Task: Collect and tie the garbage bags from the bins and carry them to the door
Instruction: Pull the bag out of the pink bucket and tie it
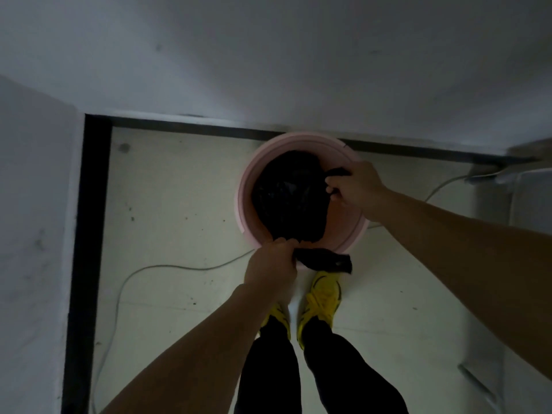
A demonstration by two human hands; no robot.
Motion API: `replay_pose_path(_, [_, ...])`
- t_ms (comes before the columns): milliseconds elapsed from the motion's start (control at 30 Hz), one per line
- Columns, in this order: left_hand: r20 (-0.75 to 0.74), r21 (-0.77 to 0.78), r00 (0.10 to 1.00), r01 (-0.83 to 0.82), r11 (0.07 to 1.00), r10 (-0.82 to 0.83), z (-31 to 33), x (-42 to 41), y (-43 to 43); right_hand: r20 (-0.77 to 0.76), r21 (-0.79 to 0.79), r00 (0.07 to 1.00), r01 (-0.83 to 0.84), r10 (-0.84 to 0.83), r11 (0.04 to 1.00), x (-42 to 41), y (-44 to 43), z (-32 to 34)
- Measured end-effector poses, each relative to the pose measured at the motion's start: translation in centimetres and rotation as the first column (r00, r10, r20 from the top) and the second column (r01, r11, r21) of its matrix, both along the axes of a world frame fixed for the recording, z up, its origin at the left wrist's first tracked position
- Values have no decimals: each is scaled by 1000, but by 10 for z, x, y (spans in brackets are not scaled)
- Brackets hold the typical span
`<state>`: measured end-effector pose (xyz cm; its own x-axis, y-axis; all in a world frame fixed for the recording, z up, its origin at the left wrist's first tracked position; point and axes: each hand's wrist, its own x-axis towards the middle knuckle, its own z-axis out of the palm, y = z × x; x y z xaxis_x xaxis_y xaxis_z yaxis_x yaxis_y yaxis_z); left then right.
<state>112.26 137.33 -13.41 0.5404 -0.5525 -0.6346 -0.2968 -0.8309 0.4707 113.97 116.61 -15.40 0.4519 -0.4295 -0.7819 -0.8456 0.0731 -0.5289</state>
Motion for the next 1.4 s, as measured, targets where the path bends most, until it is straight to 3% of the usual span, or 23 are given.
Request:
replay_pose_path(133, [29, -107, 939, -338, 935, 343, 26, 9, 10, 39, -108, 998, 45, -41, 993, -18, 1, 23])
replay_pose_path(233, [56, -172, 879, -458, 872, 473, 60, 16, 14, 50, -243, 999, 16, -4, 970, -29, -2, 61])
replay_pose_path(433, [90, -301, 796, -551, 778, 599, 145, 13, 23, 160, -384, 986, 25, 39, 923, -39, 5, 148])
replay_pose_path(600, [126, -361, 692, -635, 683, 711, 201, -16, 49, 213, -396, 977, 73, 14, 915, -63, 25, 205])
replay_pose_path(733, [177, -418, 643, -636, 648, 745, 225, -51, 89, 224, -379, 975, 84, 3, 922, -104, 55, 230])
replay_pose_path(967, [127, -551, 592, -625, 553, 796, 256, -125, 167, 207, -422, 975, 165, -83, 892, -204, 119, 251])
replay_pose_path(1067, [84, -549, 576, -654, 521, 813, 263, -166, 213, 242, -368, 951, 276, -195, 888, -246, 152, 263])
replay_pose_path(1200, [59, -443, 549, -734, 515, 834, 253, -210, 263, 249, -142, 902, 393, -352, 908, -278, 183, 281])
replay_pose_path(1300, [27, -375, 545, -772, 514, 838, 239, -242, 291, 205, -32, 919, 351, -338, 936, -299, 206, 281])
replay_pose_path(1400, [24, -330, 529, -797, 506, 848, 204, -275, 309, 182, -40, 953, 255, -244, 966, -325, 220, 255])
